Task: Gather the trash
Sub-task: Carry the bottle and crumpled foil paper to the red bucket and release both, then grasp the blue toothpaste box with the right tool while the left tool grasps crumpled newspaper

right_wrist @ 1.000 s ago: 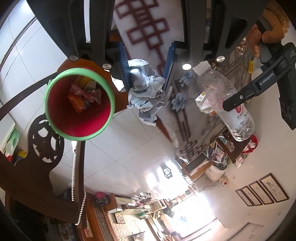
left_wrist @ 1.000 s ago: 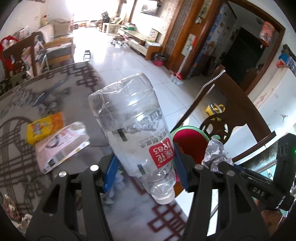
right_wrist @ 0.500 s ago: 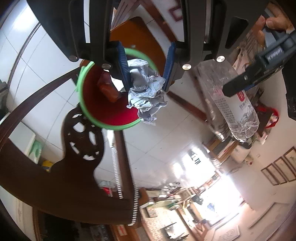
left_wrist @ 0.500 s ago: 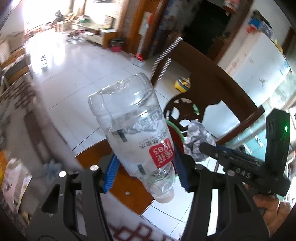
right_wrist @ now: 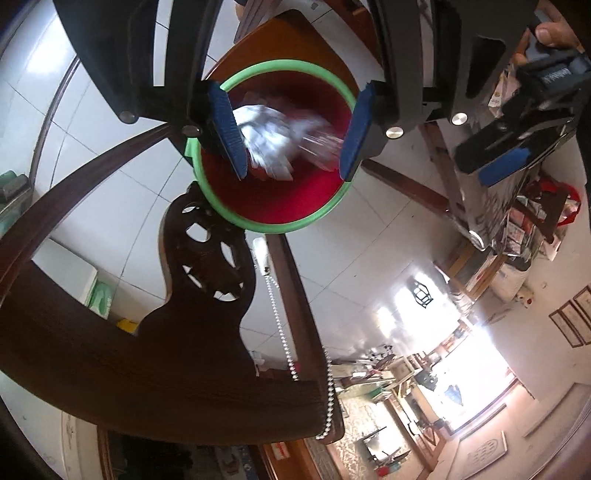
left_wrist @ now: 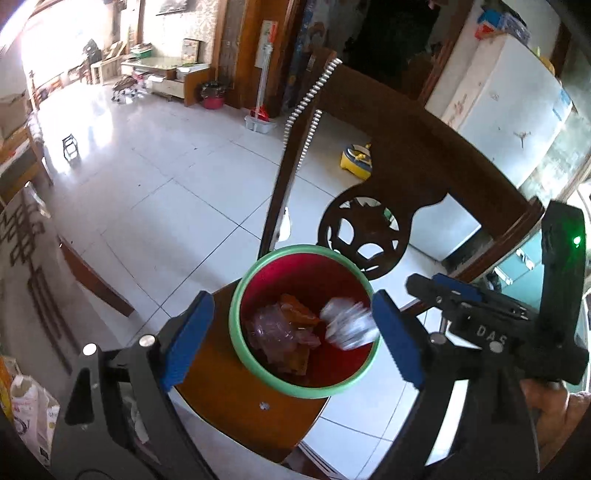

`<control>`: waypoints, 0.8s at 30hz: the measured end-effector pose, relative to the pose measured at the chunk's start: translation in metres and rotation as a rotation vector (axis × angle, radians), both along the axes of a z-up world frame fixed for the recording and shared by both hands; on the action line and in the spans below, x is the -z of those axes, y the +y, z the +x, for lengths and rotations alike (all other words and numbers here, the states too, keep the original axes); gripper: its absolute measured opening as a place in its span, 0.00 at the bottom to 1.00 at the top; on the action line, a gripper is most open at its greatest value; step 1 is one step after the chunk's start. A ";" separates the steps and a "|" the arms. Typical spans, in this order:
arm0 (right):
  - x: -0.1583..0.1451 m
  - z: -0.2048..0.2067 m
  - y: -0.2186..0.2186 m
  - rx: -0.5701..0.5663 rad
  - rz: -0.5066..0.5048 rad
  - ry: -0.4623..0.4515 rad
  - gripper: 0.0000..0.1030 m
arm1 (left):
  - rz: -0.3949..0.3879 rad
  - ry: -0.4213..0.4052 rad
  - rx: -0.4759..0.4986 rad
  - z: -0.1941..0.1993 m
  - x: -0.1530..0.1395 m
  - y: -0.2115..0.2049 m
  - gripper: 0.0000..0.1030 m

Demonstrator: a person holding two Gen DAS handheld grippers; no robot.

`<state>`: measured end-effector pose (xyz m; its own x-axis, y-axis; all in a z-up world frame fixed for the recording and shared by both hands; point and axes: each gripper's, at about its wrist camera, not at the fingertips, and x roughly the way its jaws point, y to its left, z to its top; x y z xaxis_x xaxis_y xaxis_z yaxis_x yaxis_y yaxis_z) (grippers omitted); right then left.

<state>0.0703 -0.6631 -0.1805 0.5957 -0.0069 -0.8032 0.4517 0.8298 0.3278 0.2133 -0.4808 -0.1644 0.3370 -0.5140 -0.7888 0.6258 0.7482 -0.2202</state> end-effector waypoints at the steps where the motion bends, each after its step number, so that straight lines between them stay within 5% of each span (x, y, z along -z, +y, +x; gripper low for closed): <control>1: -0.002 -0.003 0.002 -0.001 0.004 -0.001 0.50 | -0.013 0.003 -0.019 0.000 -0.003 0.010 0.83; 9: -0.014 -0.011 0.053 -0.123 0.018 -0.003 0.50 | -0.058 -0.020 -0.216 -0.034 -0.031 0.112 0.83; 24: -0.031 -0.028 0.265 -0.554 0.055 0.012 0.51 | -0.017 -0.048 -0.634 -0.119 -0.054 0.350 0.83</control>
